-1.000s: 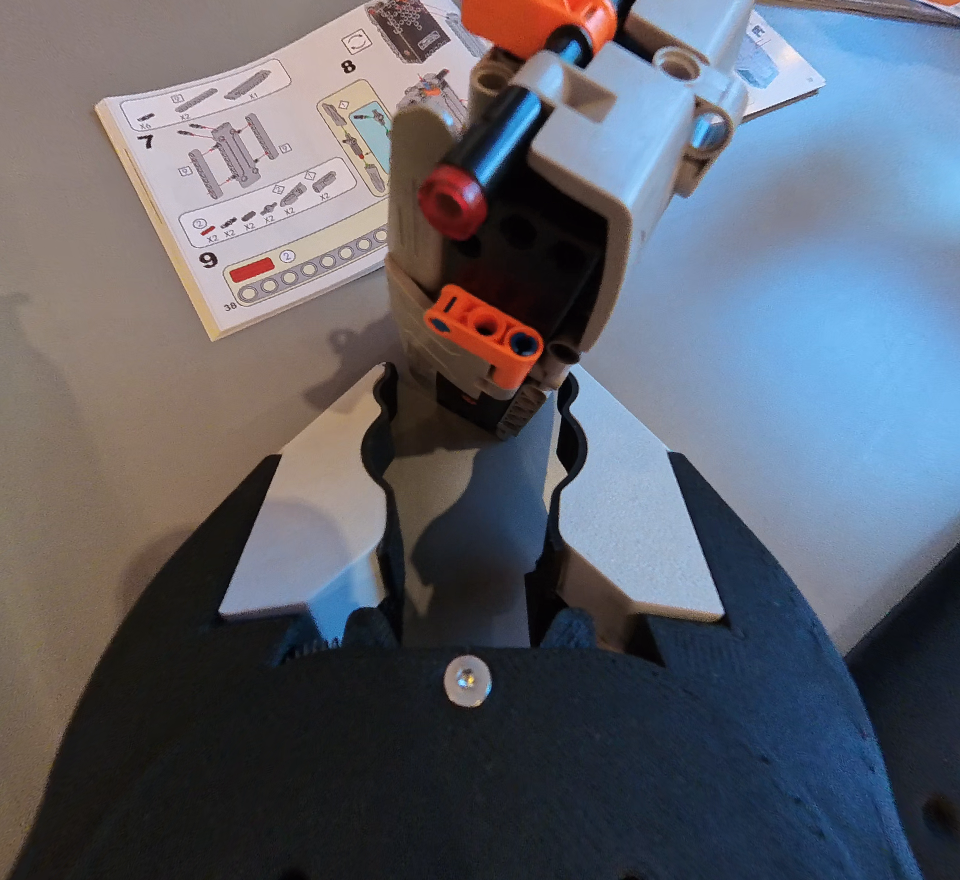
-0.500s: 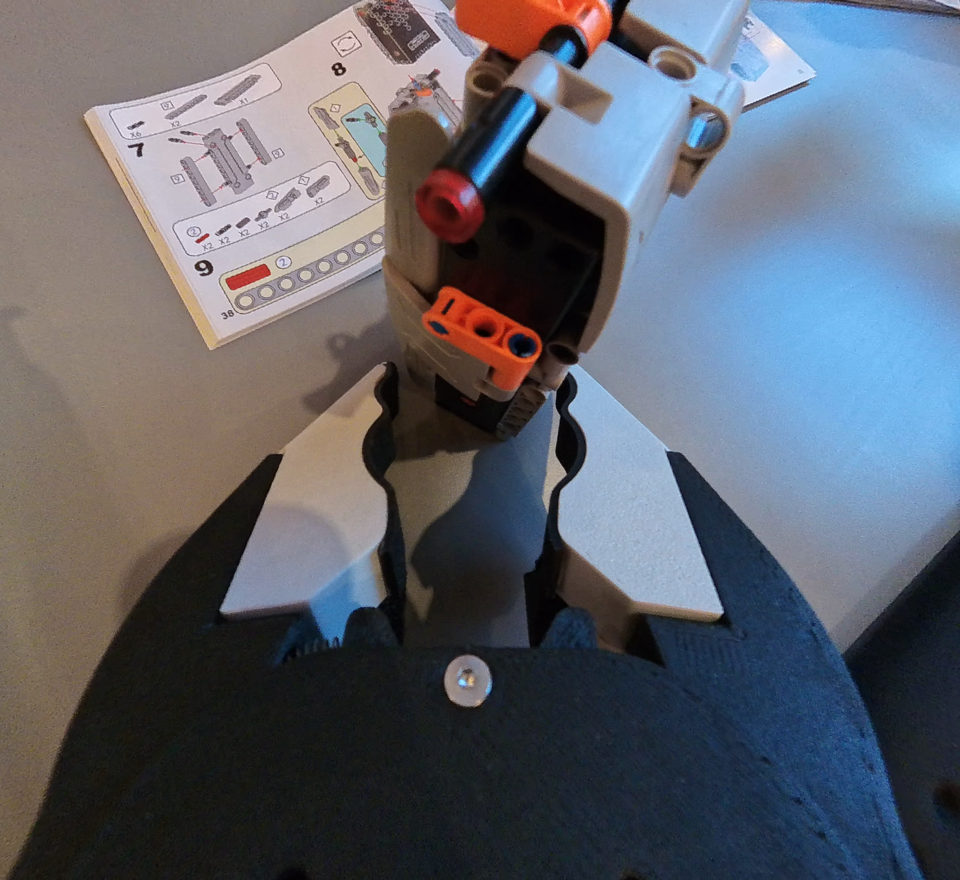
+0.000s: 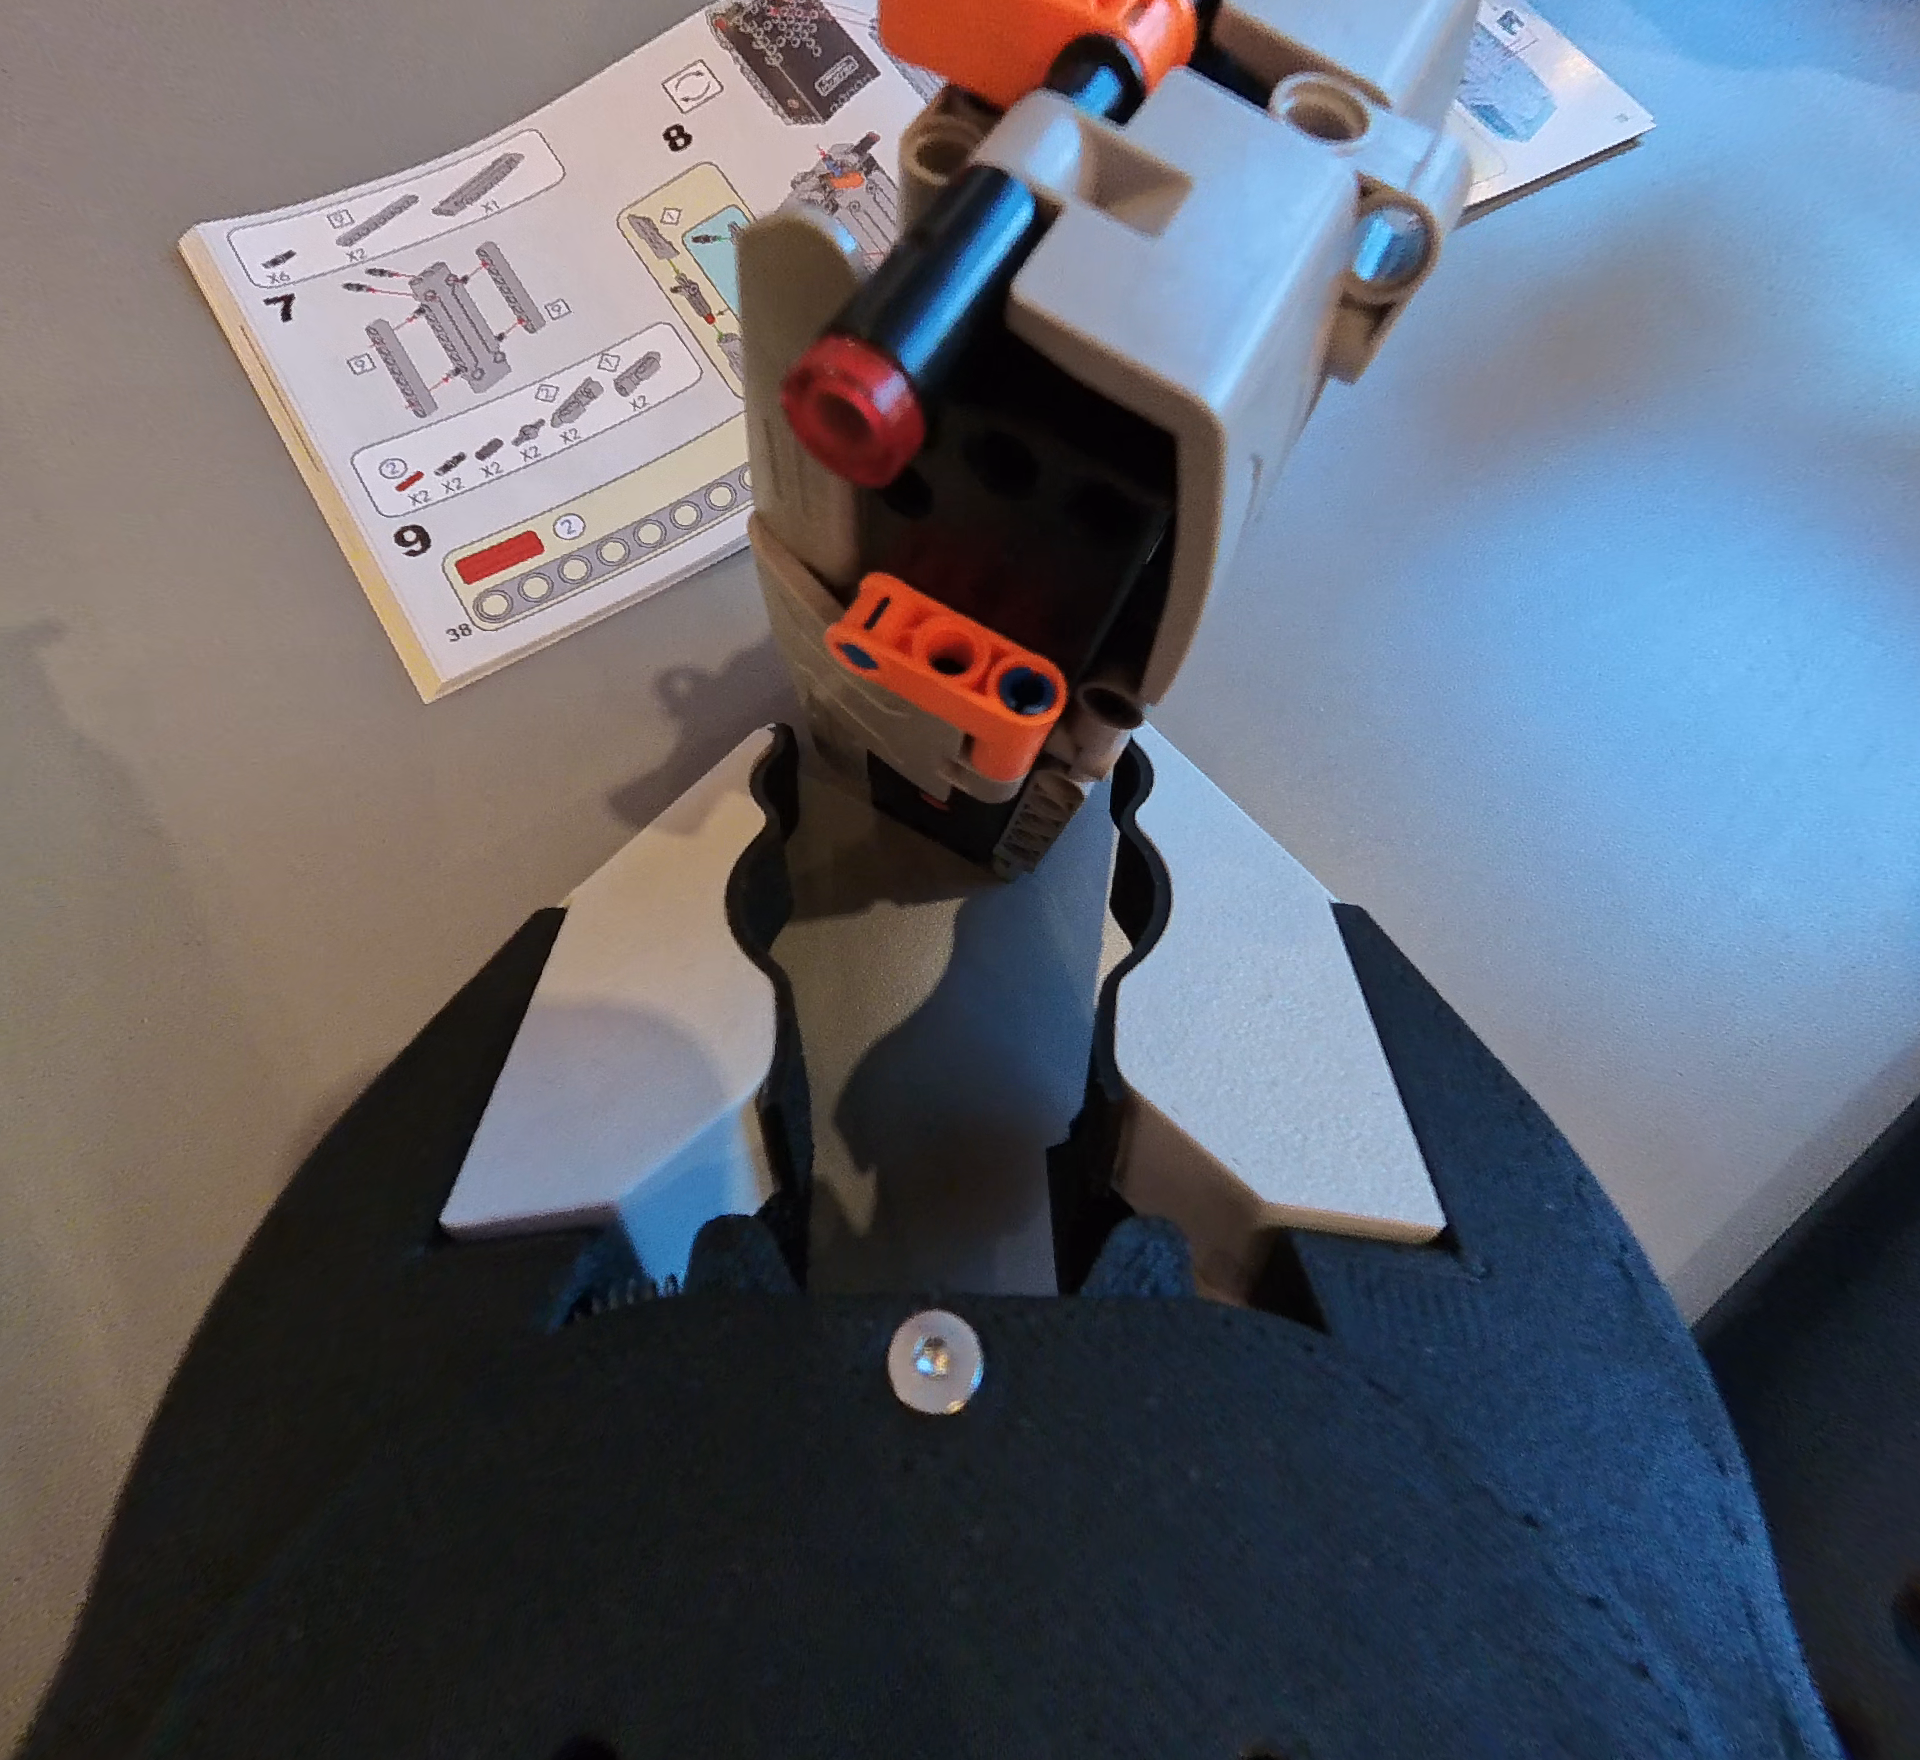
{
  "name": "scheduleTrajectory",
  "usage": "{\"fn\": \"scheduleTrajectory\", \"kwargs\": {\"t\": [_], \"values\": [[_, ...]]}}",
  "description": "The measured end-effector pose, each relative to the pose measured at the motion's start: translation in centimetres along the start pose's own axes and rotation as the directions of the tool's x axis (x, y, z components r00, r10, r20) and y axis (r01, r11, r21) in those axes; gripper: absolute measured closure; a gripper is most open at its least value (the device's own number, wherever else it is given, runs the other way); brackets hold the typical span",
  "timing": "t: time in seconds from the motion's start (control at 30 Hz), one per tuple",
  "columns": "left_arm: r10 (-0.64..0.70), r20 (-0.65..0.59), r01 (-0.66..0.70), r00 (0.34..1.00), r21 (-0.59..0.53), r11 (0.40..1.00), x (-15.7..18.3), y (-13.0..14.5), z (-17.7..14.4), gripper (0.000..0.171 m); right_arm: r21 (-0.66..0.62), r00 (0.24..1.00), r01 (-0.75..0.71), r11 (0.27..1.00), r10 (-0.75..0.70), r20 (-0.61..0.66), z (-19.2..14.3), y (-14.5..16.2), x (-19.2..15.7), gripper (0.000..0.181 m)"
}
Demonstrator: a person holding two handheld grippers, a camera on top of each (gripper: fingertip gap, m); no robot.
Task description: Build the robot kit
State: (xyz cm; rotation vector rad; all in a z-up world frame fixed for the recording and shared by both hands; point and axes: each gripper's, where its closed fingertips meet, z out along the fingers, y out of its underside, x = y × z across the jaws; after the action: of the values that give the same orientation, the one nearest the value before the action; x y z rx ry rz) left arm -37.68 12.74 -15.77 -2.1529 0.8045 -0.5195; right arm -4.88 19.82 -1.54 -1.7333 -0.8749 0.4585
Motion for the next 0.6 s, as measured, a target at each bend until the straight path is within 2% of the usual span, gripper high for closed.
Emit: {"fn": "scheduleTrajectory", "kwargs": {"t": [0.6], "values": [[-0.009,-0.008,0.009,1.0,0.003,1.0,0.0,-0.04,-0.02,0.112,-0.026,1.0,0.002,1.0,-0.001,0.013,0.54,0.55,-0.19,0.1]]}}
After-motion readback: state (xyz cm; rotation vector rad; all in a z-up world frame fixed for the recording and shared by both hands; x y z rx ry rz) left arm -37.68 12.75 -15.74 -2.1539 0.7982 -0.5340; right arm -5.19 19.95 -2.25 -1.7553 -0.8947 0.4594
